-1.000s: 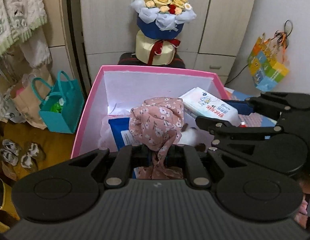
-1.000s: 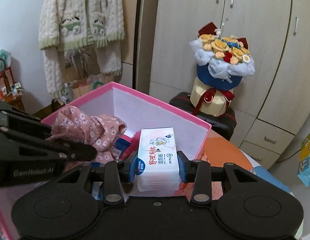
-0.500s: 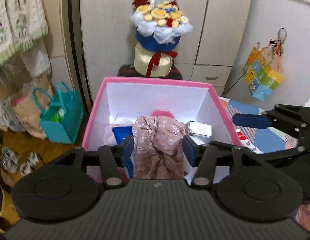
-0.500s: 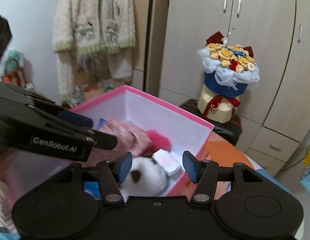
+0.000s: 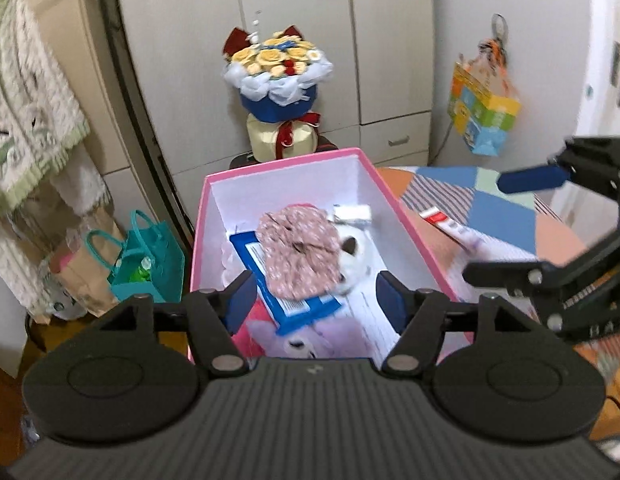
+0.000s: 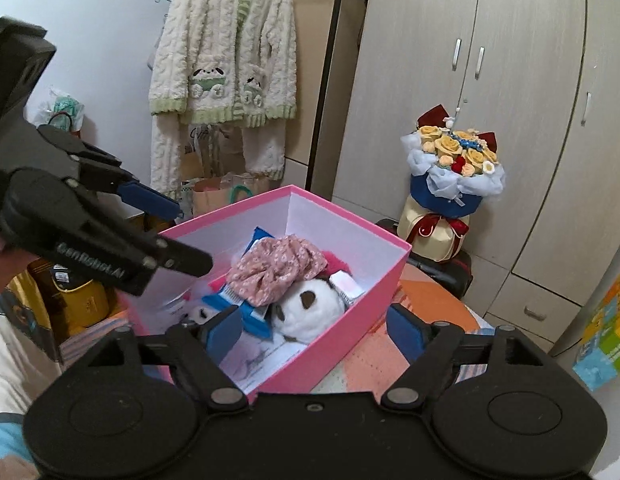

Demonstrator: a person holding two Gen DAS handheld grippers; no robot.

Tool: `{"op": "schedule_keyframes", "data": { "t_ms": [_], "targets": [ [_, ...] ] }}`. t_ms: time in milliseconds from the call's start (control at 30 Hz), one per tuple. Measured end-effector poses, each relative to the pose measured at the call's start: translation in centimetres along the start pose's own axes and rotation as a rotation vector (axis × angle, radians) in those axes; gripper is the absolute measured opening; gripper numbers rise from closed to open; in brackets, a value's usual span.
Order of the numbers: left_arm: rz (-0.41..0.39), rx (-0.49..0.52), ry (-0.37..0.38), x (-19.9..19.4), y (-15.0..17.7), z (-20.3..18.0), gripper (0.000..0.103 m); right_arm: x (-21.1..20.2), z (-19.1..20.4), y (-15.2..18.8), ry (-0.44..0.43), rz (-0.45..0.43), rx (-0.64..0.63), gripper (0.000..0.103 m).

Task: Organize soft objects
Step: 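Withdraw both grippers and move the left gripper to the toothpaste tube, then grasp the red-and-white Colgate toothpaste tube with the left gripper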

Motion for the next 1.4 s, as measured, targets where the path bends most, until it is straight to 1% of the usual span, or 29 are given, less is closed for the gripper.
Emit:
{"op": "schedule_keyframes", "data": {
  "t_ms": [67,167,333,400,500,600,700,733,767,833,933,1033,1100,1167,1267,1333,1400],
  "targets": [
    [0.001,0.021,0.012,-1.1,0.6,-0.8,0.069,-1.1,0.0,0.4,-0.016,0.000,0.019,0.083],
    [-0.004,0.047,0.034,-2.7,1.3,-2.0,0.069,-2.6,-0.1,1.2,-0.040,-0.002,0.040,0.084],
    [-0.016,0.068,0.061,-4.9,2.4,-3.4,0.072,-5.3,0.2,2.7,-0.035,-0.011,0.029,0.087],
    [-0.021,0.077,0.065,-5.5,2.9,-4.0,0.075,-6.2,0.3,3.3,-0.024,-0.017,0.019,0.087],
    [-0.025,0.090,0.067,-5.9,3.7,-4.9,0.076,-7.5,0.3,4.7,-0.014,-0.028,0.000,0.087],
    [-0.013,0.092,0.098,-5.9,4.2,-6.0,0.076,-8.5,0.1,6.3,-0.019,-0.035,-0.008,0.089],
    [0.003,0.090,0.148,-5.4,4.2,-7.5,0.077,-9.2,-0.4,8.0,-0.022,-0.042,-0.002,0.089],
    [0.005,0.094,0.164,-5.2,4.1,-8.1,0.079,-9.3,-0.7,8.5,-0.020,-0.045,0.003,0.089],
    [0.004,0.101,0.179,-4.9,4.0,-8.7,0.086,-9.4,-1.1,9.0,-0.017,-0.047,0.011,0.089],
    [-0.013,0.116,0.201,-4.5,3.7,-10.1,0.089,-9.5,-1.9,9.8,-0.017,-0.053,0.029,0.089],
    [-0.055,0.097,0.221,-3.9,3.1,-11.4,0.089,-9.9,-2.7,11.1,-0.042,-0.092,0.024,0.090],
    [-0.067,0.069,0.243,-2.7,2.2,-12.4,0.089,-9.7,-3.3,11.9,-0.019,-0.097,0.020,0.092],
    [-0.076,0.066,0.256,-2.0,1.8,-13.4,0.089,-9.2,-4.2,12.3,-0.011,-0.094,0.042,0.092],
    [-0.078,0.055,0.276,-1.1,1.3,-14.3,0.088,-8.3,-5.5,12.5,-0.023,-0.102,0.079,0.092],
    [-0.049,-0.002,0.317,0.9,0.5,-15.3,0.086,-6.3,-7.2,12.8,-0.037,-0.119,0.118,0.092],
    [-0.028,-0.034,0.341,2.5,-0.1,-16.0,0.084,-4.7,-8.2,12.9,-0.063,-0.127,0.133,0.092],
    [0.004,-0.077,0.366,4.6,-0.8,-16.4,0.079,-2.7,-9.4,12.9,-0.098,-0.112,0.157,0.091]
  ]
}}
Point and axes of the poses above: each gripper's, at about its wrist camera, not at the fingertips, and x roughly the way its jaws point, z to its left, y to its underside, the point moved 3 cm from there along x, roughly the way its jaws point, and after that the axes turned 7 degrees about z, right-handed, at the moved point
